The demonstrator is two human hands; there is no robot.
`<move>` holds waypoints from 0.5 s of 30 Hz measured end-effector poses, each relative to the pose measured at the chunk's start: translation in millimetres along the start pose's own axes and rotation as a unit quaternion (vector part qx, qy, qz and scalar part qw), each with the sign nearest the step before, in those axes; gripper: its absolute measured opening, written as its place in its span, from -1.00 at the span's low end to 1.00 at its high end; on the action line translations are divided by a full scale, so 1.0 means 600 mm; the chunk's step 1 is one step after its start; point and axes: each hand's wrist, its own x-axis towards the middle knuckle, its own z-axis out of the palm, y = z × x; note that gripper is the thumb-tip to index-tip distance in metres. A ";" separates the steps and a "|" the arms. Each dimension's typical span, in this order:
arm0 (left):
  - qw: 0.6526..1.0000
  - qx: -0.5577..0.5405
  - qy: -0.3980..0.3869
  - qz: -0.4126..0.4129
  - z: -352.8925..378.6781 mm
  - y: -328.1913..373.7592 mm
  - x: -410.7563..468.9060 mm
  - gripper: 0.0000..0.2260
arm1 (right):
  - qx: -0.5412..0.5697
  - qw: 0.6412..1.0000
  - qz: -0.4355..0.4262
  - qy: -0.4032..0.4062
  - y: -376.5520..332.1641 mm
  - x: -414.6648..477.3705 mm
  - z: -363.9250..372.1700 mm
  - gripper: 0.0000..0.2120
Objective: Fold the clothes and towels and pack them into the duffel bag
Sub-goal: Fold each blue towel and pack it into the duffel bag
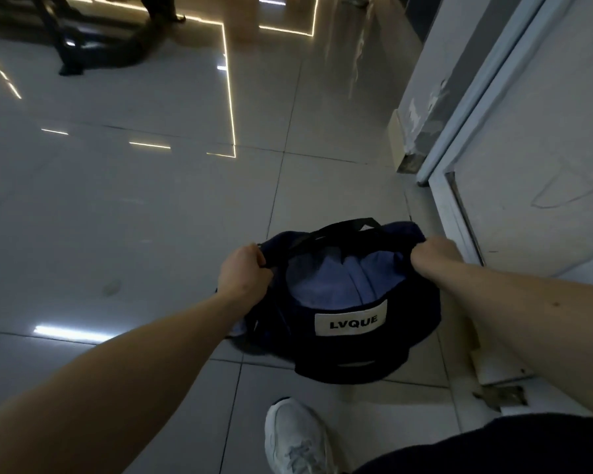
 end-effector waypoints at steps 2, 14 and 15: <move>1.000 0.005 0.015 -0.009 -0.033 -0.005 -0.010 -0.93 | 0.012 1.000 -0.015 0.007 -0.028 -0.005 -0.013 -0.79; 0.987 -0.053 0.066 -0.137 -0.089 -0.097 -0.049 -0.91 | 0.020 0.982 -0.180 -0.057 -0.244 -0.026 0.048 -0.93; 0.986 -0.052 0.062 -0.143 -0.088 -0.105 -0.050 -0.91 | 0.012 0.981 -0.181 -0.065 -0.257 -0.026 0.062 -0.92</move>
